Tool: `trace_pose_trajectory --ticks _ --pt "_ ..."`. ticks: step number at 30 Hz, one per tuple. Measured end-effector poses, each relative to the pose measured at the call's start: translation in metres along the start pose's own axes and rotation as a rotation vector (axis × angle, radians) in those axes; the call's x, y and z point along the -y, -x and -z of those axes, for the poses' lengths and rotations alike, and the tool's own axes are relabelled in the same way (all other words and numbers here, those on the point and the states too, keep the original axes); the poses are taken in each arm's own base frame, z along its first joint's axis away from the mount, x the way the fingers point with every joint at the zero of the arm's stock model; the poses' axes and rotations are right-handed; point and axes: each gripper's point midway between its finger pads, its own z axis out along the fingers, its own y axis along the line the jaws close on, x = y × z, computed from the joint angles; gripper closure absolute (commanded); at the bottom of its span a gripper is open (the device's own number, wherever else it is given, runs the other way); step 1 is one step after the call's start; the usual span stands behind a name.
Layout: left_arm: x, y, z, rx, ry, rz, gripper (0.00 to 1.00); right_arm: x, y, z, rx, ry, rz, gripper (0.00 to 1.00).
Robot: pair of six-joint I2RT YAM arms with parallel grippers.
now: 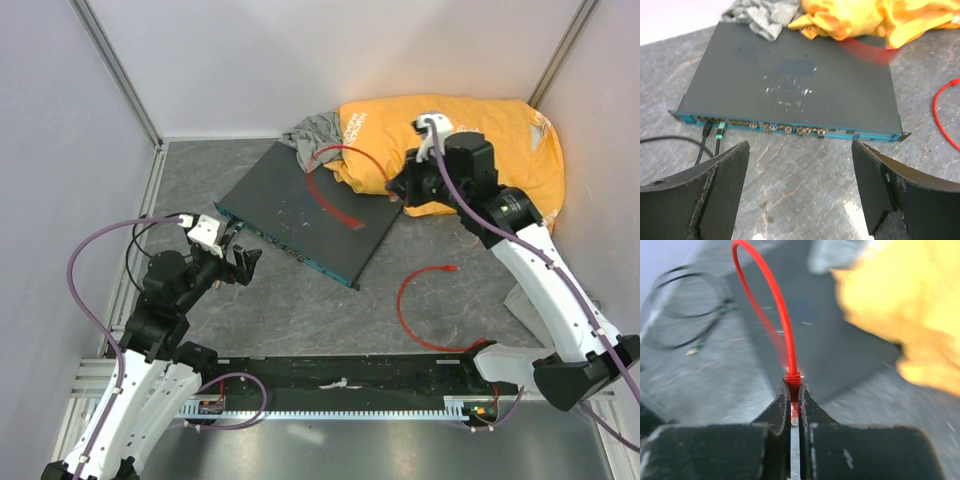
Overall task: Insert the plug into the switch port
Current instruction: Pick up the connector from the center of the board.
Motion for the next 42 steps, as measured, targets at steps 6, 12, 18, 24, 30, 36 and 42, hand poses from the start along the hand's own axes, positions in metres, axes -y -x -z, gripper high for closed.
trace_pose_trajectory --ticks 6,12,18,24,30,36,42 --pt "0.0 0.024 0.012 -0.005 0.013 -0.002 0.12 -0.109 -0.002 -0.006 -0.016 0.357 0.165 1.0" --pt "0.01 0.084 0.04 0.116 -0.028 -0.075 0.13 -0.136 -0.054 -0.045 -0.108 0.512 0.268 1.0" --pt "0.026 0.077 0.038 0.069 -0.143 -0.163 0.13 -0.138 -0.126 -0.093 -0.262 0.606 0.351 1.0" --pt "0.047 0.05 0.003 -0.052 -0.341 -0.231 0.16 -0.152 -0.128 -0.102 -0.199 0.733 0.451 1.0" --pt "0.061 0.025 -0.033 -0.133 -0.506 -0.269 0.18 -0.165 -0.121 -0.101 -0.107 0.839 0.567 1.0" --pt "0.074 0.012 -0.054 -0.173 -0.643 -0.277 0.25 -0.165 -0.133 -0.103 -0.08 0.883 0.626 1.0" --pt "0.075 -0.004 -0.067 -0.221 -0.689 -0.264 0.29 -0.165 -0.145 -0.1 -0.081 0.899 0.645 1.0"
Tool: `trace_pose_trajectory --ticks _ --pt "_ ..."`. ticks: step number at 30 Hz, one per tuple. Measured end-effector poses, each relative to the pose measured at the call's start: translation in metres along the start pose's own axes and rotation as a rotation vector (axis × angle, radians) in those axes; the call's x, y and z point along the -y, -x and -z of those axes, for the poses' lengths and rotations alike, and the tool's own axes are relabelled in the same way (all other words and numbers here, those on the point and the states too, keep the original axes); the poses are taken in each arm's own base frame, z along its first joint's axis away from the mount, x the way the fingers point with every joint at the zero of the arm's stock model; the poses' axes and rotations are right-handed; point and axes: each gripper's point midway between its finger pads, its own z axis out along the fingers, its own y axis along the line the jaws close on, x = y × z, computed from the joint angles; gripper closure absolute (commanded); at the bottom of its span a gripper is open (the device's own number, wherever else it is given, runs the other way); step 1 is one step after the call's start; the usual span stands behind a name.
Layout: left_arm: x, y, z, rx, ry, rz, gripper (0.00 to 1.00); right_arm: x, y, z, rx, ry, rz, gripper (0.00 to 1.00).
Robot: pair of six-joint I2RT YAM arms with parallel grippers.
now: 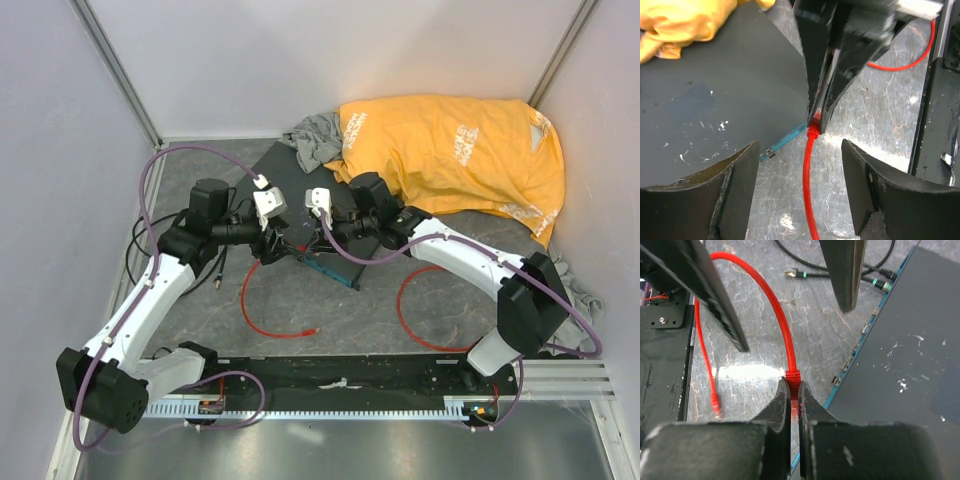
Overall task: Insert the plug into the switch port
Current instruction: Pick up the connector from the center of the board.
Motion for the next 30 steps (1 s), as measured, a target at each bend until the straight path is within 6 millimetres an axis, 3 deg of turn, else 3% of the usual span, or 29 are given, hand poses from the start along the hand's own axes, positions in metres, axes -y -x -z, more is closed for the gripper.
trace_pose_trajectory --ticks 4,10,13,14,19,22,23,26,30 --pt "-0.001 -0.006 -0.002 -0.018 -0.008 -0.003 0.32 0.0 0.008 0.003 0.02 -0.006 0.023 1.0" --pt "0.001 -0.01 -0.003 -0.027 -0.019 -0.013 0.54 -0.001 0.017 0.005 0.048 -0.01 0.048 1.0" --pt "0.006 -0.015 -0.006 -0.038 -0.041 -0.004 0.8 -0.001 0.015 0.004 0.049 -0.009 0.049 1.0" --pt "0.007 -0.016 -0.007 -0.042 -0.046 -0.001 0.98 -0.001 0.015 0.004 0.051 -0.009 0.05 1.0" --pt "0.011 -0.023 -0.01 -0.053 -0.068 0.007 0.98 -0.005 0.011 0.002 0.048 0.001 0.043 0.98" --pt "0.014 -0.026 -0.01 -0.057 -0.072 0.008 0.98 -0.006 0.009 0.001 0.048 0.005 0.027 0.81" --pt "0.014 -0.027 -0.01 -0.057 -0.069 0.008 0.98 -0.007 0.008 0.001 0.05 0.005 0.019 0.62" --pt "0.018 -0.033 -0.007 -0.055 -0.055 0.007 0.98 -0.006 0.01 -0.002 0.074 -0.003 -0.018 0.38" --pt "0.022 -0.045 -0.002 -0.046 0.006 0.022 0.98 0.004 0.025 0.003 0.173 -0.037 -0.112 0.24"
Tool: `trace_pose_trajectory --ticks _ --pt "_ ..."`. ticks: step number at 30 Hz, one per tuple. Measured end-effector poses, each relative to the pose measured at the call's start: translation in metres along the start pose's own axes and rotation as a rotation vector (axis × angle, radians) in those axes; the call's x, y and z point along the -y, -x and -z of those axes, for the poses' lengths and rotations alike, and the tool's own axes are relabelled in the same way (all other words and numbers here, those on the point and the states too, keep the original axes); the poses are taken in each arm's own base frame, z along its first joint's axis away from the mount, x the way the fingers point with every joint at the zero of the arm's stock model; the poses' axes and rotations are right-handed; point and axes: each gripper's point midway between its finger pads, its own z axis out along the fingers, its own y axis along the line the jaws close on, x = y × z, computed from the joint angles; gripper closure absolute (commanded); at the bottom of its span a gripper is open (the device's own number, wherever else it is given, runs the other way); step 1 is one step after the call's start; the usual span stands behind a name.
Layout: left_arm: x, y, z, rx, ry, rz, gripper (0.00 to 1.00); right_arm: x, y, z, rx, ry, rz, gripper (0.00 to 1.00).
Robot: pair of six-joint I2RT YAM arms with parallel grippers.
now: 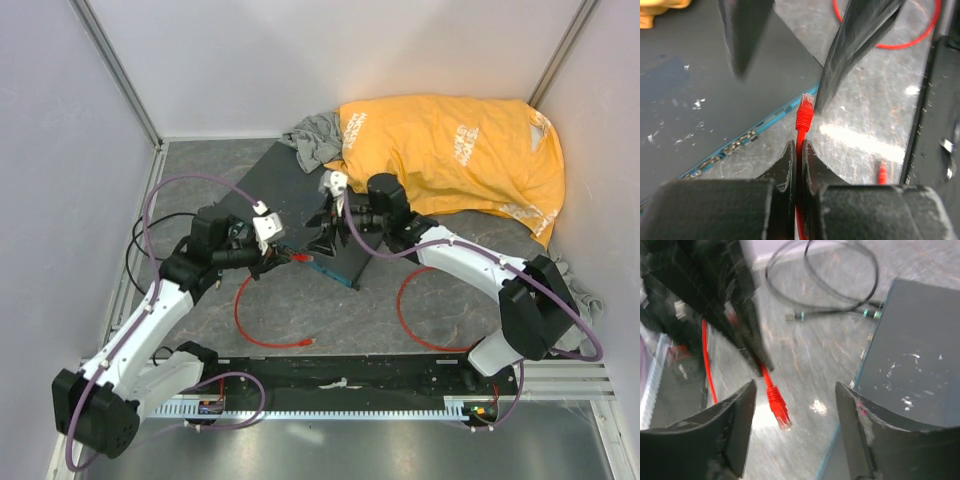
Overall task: Insert the plug into the switch port
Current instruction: Pick up the connector from the center of the board.
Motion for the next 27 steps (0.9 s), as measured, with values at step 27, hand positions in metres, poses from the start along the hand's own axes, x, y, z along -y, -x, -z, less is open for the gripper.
trace_pose_trajectory --ticks 27 --pt "-0.045 0.018 0.02 0.394 0.446 0.131 0.98 0.038 0.034 -0.007 0.514 0.078 -1.098 0.24"
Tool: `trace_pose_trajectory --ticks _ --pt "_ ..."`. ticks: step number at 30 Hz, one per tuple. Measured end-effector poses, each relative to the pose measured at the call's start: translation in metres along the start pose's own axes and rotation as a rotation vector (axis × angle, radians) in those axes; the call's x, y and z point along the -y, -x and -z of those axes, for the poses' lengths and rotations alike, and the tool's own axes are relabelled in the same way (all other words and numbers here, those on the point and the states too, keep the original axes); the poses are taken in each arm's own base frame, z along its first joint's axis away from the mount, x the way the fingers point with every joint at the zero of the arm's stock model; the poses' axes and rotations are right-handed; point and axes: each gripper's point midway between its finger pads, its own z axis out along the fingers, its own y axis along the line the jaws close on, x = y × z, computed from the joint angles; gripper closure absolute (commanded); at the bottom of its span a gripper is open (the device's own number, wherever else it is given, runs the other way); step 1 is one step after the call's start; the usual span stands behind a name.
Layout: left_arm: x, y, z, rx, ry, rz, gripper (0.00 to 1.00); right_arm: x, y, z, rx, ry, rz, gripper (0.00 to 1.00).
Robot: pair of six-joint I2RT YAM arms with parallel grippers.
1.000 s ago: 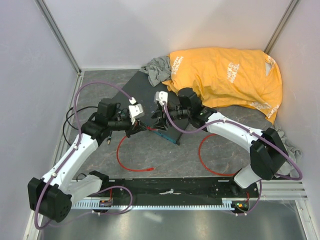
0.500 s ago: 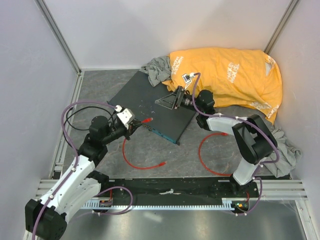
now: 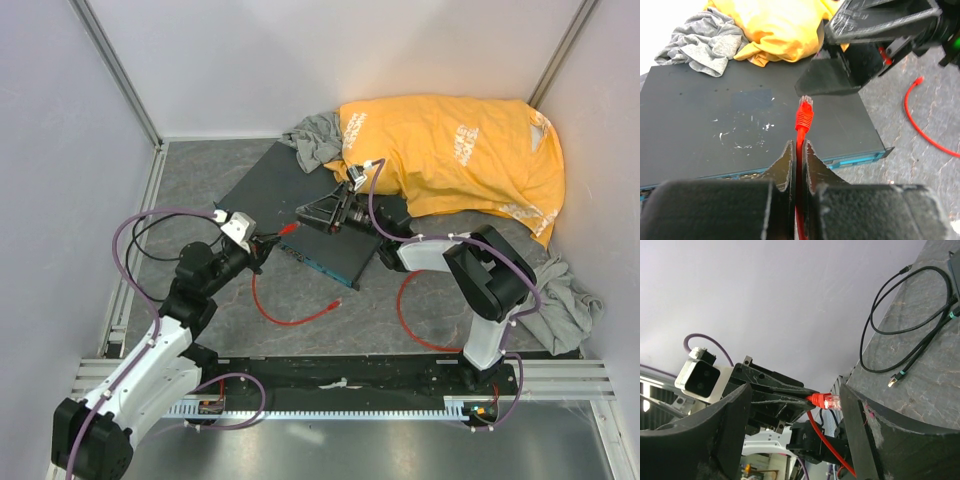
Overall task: Insert the plug into the switch port
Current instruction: Pick up the connector from the center of the board.
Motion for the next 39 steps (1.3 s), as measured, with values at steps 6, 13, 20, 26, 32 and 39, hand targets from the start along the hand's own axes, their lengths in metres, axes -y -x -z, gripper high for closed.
trace_pose_trajectory --ticks 6,13,20,26,32,39 --pt "0.0 0.002 -0.001 0.033 0.01 0.037 0.99 0.008 -0.004 -0.003 0.009 -0.02 -0.026 0.25" --pt "0.001 0.01 0.001 0.075 0.011 0.047 0.98 0.014 -0.006 -0.004 0.018 -0.043 -0.034 0.43" --pt "0.001 0.005 -0.002 0.061 0.007 0.064 0.99 0.013 -0.007 -0.004 0.028 -0.033 -0.035 0.77" --pt "0.001 0.007 -0.003 0.067 0.005 0.063 0.84 0.012 -0.005 -0.003 0.04 -0.022 -0.046 1.0" --pt "0.003 0.0 -0.004 0.027 -0.015 0.044 0.48 0.012 -0.007 -0.004 0.037 -0.023 -0.035 1.0" --pt "0.007 0.005 -0.008 -0.013 -0.076 -0.062 0.42 0.021 -0.009 -0.003 0.027 -0.053 -0.004 1.0"
